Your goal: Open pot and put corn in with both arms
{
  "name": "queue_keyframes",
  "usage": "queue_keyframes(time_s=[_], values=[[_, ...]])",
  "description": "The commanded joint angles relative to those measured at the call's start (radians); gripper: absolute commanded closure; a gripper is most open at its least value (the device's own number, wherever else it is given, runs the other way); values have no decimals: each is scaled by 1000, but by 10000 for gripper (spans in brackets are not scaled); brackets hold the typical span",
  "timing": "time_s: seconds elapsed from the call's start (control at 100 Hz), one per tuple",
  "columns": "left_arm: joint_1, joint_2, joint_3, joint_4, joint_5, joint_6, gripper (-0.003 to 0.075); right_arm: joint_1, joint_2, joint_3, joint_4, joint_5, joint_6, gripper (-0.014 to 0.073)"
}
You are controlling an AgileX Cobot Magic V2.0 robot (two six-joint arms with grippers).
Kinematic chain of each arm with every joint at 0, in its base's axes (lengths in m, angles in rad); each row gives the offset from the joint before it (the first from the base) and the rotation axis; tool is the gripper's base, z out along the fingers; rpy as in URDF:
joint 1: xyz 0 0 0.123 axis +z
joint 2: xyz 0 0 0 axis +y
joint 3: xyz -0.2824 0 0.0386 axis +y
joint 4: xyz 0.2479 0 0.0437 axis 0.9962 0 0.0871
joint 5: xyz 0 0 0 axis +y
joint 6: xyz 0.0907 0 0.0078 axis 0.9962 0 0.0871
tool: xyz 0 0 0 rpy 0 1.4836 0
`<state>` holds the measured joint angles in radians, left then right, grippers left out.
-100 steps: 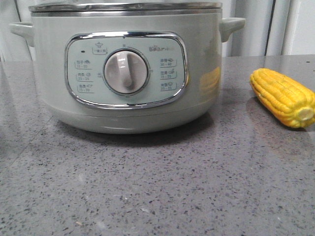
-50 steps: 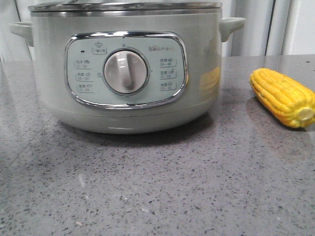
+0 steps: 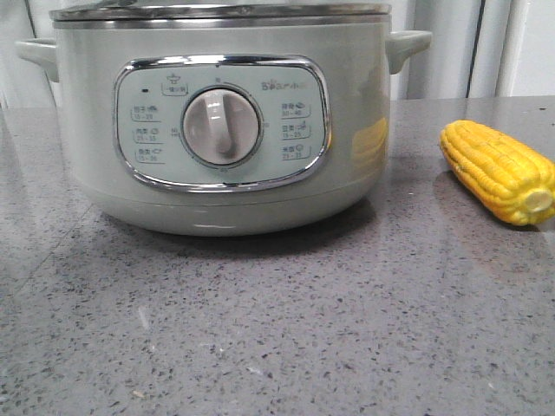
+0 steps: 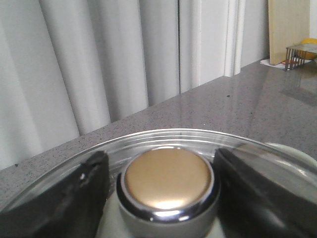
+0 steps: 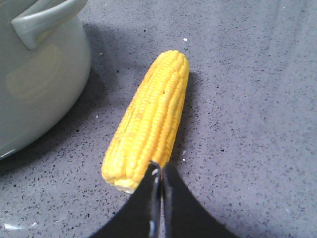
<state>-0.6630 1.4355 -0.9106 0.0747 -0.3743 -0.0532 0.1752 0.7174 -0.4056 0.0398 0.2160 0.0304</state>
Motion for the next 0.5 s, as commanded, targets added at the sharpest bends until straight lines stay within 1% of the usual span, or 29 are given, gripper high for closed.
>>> queue_keyframes(time_s=[0.0,0.07,0.14,0.21,0.33,0.4,0.49], values=[[-8,-12,-42,-12,-75,-1,332,1,4,-34,-3,-70,-4,665],[-8,-6,-47,-12,-75,-1,339,1,4,-34,-3,-70,-4,665],[-8,-7,-47,-12,-75,-1,374,1,4,-34,-3,-70,-4,665],[-8,-5,-47,-12,-75,-1,439,1,4,-34,-3,-70,-4,665],[-8,-5,-47,-12,-75,-1,575,1,4,-34,-3,-67,-4,665],[-8,-5,-47,-12,-75,-1,627,1,4,-36,-3,-61,-4,664],[-8,-5,-47,-12,-88,-1,657,1,6,-49,-3,-21,-4,664]])
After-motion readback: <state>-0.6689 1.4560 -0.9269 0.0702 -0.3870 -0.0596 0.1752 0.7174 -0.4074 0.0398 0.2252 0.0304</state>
